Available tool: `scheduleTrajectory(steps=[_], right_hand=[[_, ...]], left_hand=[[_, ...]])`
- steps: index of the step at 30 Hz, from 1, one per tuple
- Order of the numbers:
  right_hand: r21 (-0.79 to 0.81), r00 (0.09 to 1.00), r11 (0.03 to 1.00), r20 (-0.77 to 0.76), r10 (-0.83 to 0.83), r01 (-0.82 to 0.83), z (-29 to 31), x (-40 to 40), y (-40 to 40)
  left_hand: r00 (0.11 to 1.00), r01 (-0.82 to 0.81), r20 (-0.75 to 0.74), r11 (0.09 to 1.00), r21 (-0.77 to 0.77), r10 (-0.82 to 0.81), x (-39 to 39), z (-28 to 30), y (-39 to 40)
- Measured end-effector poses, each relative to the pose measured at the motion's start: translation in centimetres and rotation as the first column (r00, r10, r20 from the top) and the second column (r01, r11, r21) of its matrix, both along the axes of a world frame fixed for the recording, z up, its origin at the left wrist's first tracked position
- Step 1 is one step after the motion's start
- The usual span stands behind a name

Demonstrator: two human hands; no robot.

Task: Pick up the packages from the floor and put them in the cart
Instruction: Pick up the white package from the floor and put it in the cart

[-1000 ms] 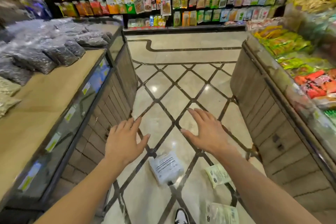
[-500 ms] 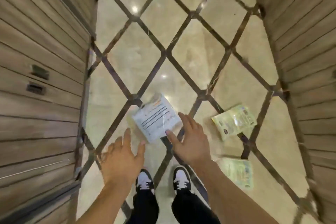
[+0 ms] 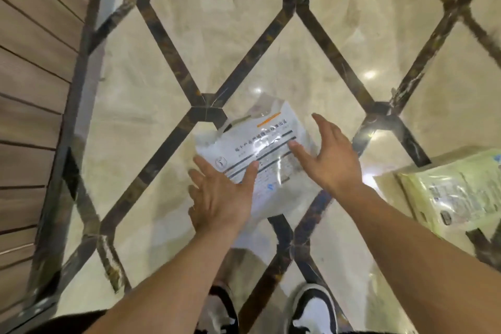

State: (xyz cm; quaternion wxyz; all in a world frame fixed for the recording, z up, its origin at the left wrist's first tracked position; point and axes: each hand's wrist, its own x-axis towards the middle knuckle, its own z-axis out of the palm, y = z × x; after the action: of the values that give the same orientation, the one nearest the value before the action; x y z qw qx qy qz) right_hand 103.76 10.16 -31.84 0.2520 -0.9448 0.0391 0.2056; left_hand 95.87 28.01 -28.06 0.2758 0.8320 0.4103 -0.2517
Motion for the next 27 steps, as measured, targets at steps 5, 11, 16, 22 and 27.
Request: scheduleTrajectory(steps=[5,11,16,22,27], right_hand=[[0.108,0.938,0.992,-0.346,-0.020,0.061,-3.0,3.9,-0.1],[0.229,0.933,0.962,-0.356,-0.061,0.151,-5.6,3.8,0.5],[0.324,0.925,0.935,-0.378,-0.015,0.147,-4.5,3.7,0.8],[0.433,0.940,0.865,-0.320,-0.116,0.254,-2.2,4.2,1.3],[0.485,0.950,0.819,-0.210,-0.232,0.307,-1.8,5.2,0.9]], left_hand=[[0.979,-0.126,-0.171,0.990,-0.065,0.113,3.1,-4.2,2.1],[0.905,-0.414,-0.250,0.851,-0.322,0.345,4.3,-6.1,3.0],[0.930,-0.365,-0.099,0.847,-0.386,0.355,4.7,-6.2,4.0],[0.829,-0.479,0.043,0.748,-0.459,0.557,7.0,-4.5,4.1],[0.847,-0.349,0.200,0.798,-0.491,0.493,8.8,-3.5,3.7]])
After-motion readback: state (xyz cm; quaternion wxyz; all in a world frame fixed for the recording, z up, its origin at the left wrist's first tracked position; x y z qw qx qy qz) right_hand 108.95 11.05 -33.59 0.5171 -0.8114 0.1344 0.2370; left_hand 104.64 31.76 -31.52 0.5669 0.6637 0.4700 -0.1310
